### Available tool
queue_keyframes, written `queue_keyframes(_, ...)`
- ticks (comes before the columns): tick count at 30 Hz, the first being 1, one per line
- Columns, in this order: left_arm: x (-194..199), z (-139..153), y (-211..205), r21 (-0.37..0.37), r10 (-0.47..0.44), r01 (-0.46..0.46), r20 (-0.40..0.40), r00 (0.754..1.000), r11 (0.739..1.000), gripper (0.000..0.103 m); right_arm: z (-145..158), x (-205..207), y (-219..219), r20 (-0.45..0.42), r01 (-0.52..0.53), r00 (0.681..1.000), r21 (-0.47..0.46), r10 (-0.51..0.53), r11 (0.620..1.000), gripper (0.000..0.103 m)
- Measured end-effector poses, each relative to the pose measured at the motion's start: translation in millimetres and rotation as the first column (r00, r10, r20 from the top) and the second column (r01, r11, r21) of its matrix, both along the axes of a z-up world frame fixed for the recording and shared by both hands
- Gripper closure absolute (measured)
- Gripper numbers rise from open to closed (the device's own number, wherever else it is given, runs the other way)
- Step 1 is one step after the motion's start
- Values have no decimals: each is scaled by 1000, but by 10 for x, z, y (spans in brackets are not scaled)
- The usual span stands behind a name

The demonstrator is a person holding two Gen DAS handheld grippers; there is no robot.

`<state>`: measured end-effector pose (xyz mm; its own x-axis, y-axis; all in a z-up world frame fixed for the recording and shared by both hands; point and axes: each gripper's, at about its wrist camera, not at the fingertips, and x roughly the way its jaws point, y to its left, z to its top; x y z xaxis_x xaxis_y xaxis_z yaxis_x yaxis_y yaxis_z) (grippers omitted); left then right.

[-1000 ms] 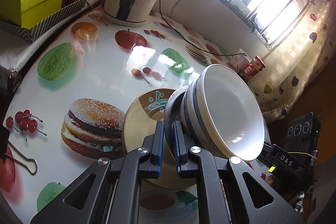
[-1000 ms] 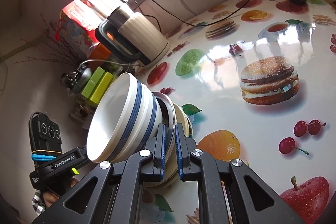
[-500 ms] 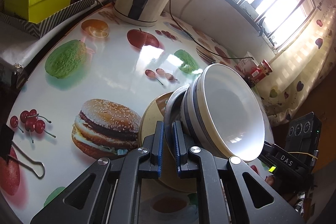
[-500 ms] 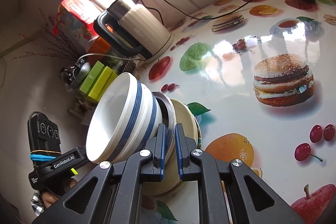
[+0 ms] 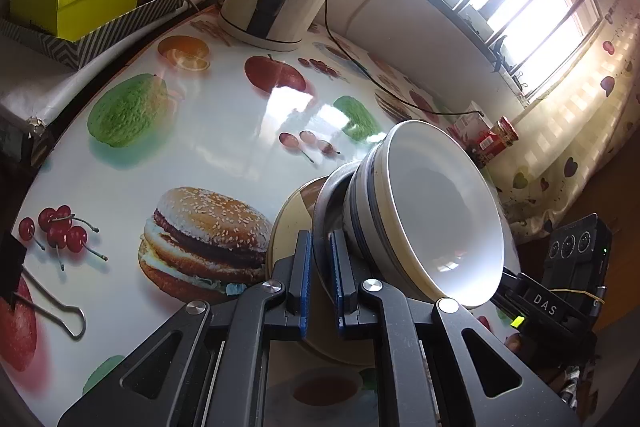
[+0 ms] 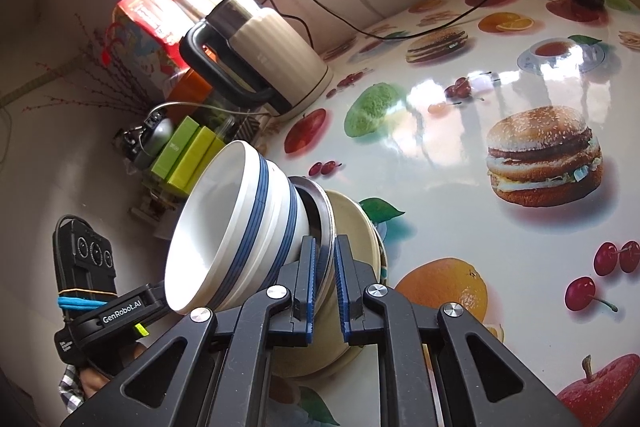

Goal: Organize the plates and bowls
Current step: 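Lower the nested bowl stack onto the cream plate stack with both grippers, then open both grippers and pull them back from the stacked dishes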

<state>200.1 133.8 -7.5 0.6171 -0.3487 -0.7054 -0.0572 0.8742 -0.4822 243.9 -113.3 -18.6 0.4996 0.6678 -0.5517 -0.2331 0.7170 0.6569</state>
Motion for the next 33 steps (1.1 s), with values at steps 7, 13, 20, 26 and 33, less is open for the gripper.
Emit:
queue_keyframes(7, -2, 6, -3, 3, 6, -6, -1, 1000, 1000, 94, 3, -3, -1, 1, 1, 1000, -7, -1, 1000, 91)
queue_keyframes(13, -20, 14, -2, 15, 11, -11, 0, 1000, 1000, 94, 15, -7, -1, 6, 3, 1000, -17, -3, 1000, 91)
queue_keyframes(20, -69, 33, -17, 45, 20, -20, 0, 1000, 999, 88, 57, -44, -55, 14, 26, 1000, -37, -26, 999, 81)
queue_keyframes(26, -160, 78, 4, 71, 43, -43, 9, 999, 997, 75, 123, -140, -88, 36, 42, 999, -63, -40, 997, 70)
queue_keyframes(33, -342, 141, -57, 143, 39, -44, 41, 998, 989, 68, 238, -337, -87, 84, 36, 996, -97, -27, 995, 54)
